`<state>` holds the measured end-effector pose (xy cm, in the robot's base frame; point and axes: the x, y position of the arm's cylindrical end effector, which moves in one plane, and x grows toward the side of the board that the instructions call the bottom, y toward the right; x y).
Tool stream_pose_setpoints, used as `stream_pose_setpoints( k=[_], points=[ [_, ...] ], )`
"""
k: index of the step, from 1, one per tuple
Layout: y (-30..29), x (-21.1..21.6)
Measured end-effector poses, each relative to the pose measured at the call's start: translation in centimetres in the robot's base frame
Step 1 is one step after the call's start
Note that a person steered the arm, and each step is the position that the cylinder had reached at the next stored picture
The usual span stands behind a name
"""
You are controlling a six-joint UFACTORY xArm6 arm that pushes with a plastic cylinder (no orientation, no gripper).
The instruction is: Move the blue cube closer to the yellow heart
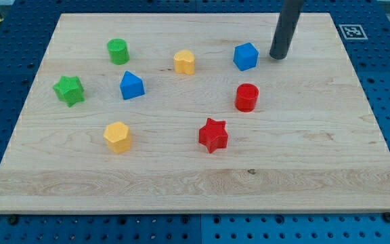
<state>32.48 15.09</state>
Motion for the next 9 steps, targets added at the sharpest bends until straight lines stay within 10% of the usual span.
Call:
stream_pose_setpoints(
  k=[9],
  points=[
    [-7.5, 0.2]
  ],
)
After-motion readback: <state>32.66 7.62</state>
